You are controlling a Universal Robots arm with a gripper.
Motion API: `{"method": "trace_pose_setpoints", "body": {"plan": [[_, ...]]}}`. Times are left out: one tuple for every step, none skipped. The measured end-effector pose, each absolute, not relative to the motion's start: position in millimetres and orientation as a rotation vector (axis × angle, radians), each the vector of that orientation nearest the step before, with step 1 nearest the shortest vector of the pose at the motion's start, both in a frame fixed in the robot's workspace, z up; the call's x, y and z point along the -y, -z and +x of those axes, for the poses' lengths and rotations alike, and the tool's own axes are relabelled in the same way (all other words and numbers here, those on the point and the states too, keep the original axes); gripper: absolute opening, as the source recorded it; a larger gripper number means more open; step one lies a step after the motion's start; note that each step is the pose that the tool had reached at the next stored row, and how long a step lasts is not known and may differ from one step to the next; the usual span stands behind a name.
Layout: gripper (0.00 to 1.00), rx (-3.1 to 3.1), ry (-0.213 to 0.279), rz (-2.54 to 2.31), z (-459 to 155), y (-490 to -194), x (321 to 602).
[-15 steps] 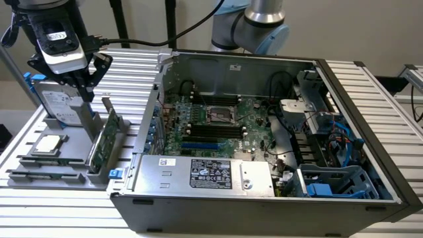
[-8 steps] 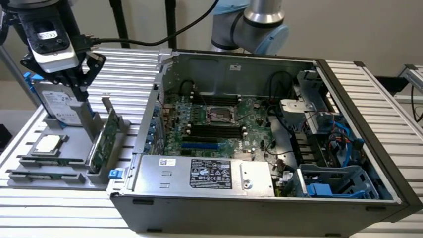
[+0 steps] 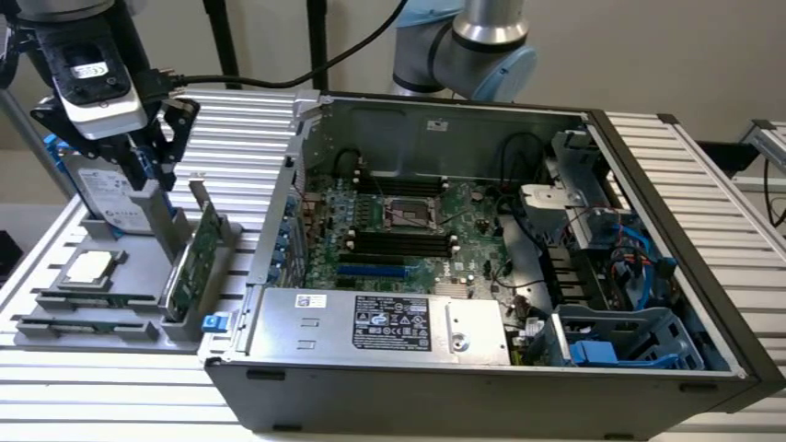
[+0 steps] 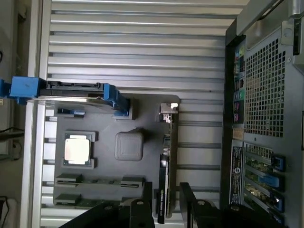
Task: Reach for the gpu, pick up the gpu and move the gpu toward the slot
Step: 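Pick up the gpu and move the gpu toward the slot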
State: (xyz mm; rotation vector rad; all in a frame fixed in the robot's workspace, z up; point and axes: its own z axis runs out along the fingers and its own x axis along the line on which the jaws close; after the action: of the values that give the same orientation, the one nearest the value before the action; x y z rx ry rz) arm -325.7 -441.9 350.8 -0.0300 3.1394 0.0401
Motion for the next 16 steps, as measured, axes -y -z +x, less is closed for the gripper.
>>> {"method": "trace_pose_setpoints", "body": {"plan": [[0.36, -3.139, -0.04, -0.03, -326, -349, 442], [0.36, -3.139, -0.04, -0.03, -326, -347, 442], [0.36, -3.139, -0.04, -0.03, -326, -345, 442], [0.36, -3.139, -0.04, -0.03, -326, -344, 442], [0.36, -3.139, -0.04, -0.03, -326, -342, 442], [0.36, -3.139, -0.04, -0.03, -326, -340, 442], [0.36, -3.139, -0.04, -0.03, -326, -338, 443], [0.36, -3.139, -0.04, -0.03, -326, -336, 443], [0.36, -3.139, -0.04, -0.03, -326, -335, 443], [0.36, -3.139, -0.04, -0.03, -326, -333, 444], [0.36, -3.139, -0.04, -0.03, -326, -331, 444], [0.36, -3.139, -0.04, -0.03, -326, -329, 444], [0.36, -3.139, -0.04, -0.03, -326, -327, 445], [0.36, -3.139, -0.04, -0.03, -326, -325, 445], [0.36, -3.138, -0.04, -0.03, -326, -324, 445], [0.36, -3.137, -0.04, -0.03, -326, -322, 446]]}}
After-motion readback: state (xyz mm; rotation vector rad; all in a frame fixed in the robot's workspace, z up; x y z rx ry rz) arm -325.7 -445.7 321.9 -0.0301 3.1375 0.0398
